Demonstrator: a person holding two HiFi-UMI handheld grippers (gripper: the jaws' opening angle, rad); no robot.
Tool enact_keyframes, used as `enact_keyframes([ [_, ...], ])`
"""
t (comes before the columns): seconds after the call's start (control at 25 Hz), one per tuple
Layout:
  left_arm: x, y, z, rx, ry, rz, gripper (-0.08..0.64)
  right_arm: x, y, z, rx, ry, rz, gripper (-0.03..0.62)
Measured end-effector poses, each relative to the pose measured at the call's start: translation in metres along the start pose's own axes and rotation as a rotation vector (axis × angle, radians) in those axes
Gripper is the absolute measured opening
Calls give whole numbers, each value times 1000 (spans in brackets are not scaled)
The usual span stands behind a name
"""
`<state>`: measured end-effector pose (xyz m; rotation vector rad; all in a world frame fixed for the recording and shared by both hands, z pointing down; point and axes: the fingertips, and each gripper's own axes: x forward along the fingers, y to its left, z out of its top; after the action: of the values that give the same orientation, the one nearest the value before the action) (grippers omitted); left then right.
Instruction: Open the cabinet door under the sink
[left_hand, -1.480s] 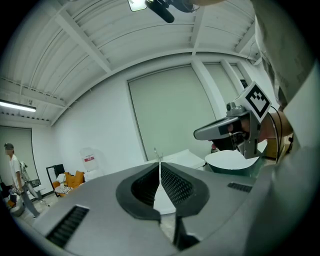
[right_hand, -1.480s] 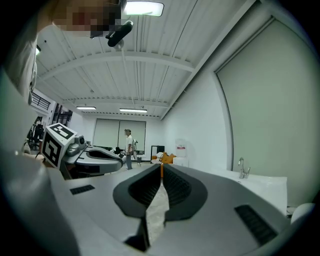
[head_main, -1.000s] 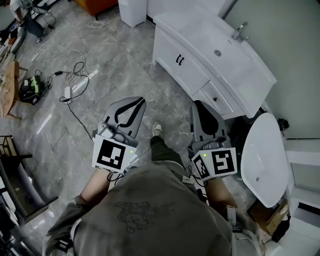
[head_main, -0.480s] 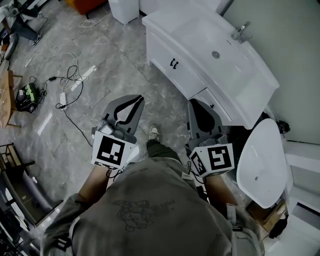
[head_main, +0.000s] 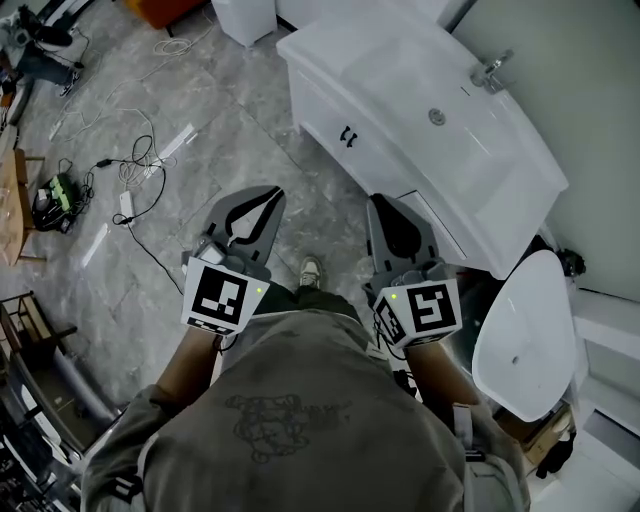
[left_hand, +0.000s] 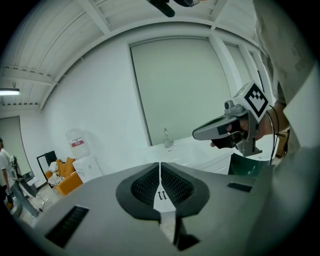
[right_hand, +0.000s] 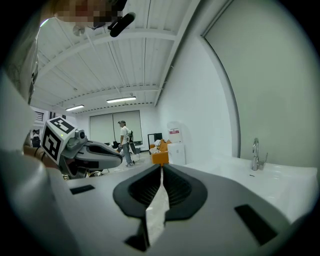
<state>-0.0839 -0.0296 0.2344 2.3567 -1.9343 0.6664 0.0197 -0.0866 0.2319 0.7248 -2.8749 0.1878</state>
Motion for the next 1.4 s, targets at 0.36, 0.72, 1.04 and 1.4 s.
enact_keyframes([
  [0.36, 52, 16, -5, 10, -11, -95, 23, 28, -35, -27, 89, 56, -126, 35],
  [0.72, 106, 53, -15, 104, -54, -194, 23, 67, -63, -52, 164, 79, -298, 35],
  [1.04, 145, 88, -43, 155, -90, -341, 23, 107, -66, -65, 203, 68, -477, 35],
  [1.4, 188, 114, -75, 116, -88, -368, 23, 154, -87, -104, 237, 82, -581, 38],
])
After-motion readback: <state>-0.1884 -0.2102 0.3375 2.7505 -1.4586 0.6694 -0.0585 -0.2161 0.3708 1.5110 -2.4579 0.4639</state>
